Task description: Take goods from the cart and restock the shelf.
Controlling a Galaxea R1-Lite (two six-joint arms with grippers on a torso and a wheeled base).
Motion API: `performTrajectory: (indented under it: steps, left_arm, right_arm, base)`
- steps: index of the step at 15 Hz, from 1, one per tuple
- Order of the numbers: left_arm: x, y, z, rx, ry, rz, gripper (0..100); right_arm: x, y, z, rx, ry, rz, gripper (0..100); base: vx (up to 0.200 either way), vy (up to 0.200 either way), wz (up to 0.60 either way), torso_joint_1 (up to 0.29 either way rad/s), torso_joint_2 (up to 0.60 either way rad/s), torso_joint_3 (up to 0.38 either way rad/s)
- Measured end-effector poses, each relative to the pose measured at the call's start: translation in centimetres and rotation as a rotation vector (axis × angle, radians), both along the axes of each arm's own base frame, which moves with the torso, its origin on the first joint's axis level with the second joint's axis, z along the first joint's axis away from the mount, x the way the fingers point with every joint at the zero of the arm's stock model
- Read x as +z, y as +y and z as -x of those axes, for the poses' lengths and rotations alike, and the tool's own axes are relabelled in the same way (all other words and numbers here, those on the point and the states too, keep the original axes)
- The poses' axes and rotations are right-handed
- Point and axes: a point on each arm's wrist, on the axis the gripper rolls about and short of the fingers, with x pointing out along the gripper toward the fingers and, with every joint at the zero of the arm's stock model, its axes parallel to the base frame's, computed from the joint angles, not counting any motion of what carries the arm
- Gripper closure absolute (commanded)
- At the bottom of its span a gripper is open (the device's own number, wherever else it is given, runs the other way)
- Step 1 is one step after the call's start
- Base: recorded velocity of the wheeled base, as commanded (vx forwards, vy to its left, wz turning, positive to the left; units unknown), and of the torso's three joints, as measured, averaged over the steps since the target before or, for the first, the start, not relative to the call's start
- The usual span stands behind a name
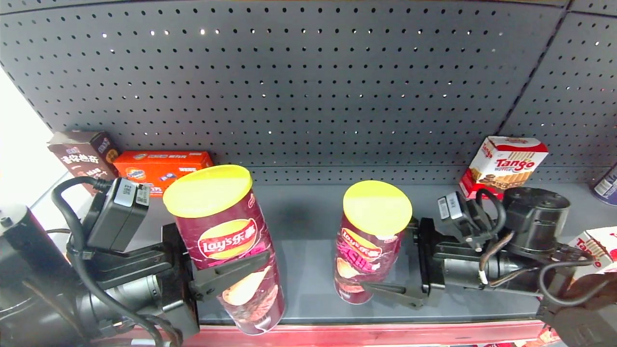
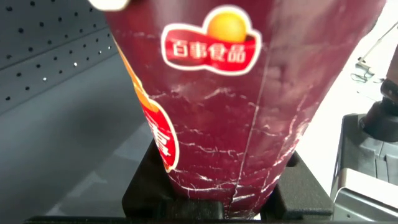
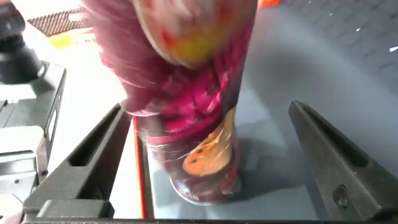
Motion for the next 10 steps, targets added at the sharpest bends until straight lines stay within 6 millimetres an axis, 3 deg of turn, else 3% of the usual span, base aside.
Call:
performTrajectory:
  steps: [6, 10]
  left_arm:
    - [0.8, -0.1, -0.3, -0.001, -0.034, 0.015, 100]
    - [1.4, -0.1, -0.3, 0.001, -0.076, 0.036, 100]
  right_arm:
    - [3.5, -4.8, 5.3, -0.133, -0.049, -0.035, 0]
    - [6.3, -8.5, 9.8, -0.409, -0.097, -0.108, 0]
  base:
    - [0.0, 0.0, 0.0, 0.0, 0.0, 0.0]
    - [0.0, 0.0, 0.0, 0.0, 0.0, 0.0]
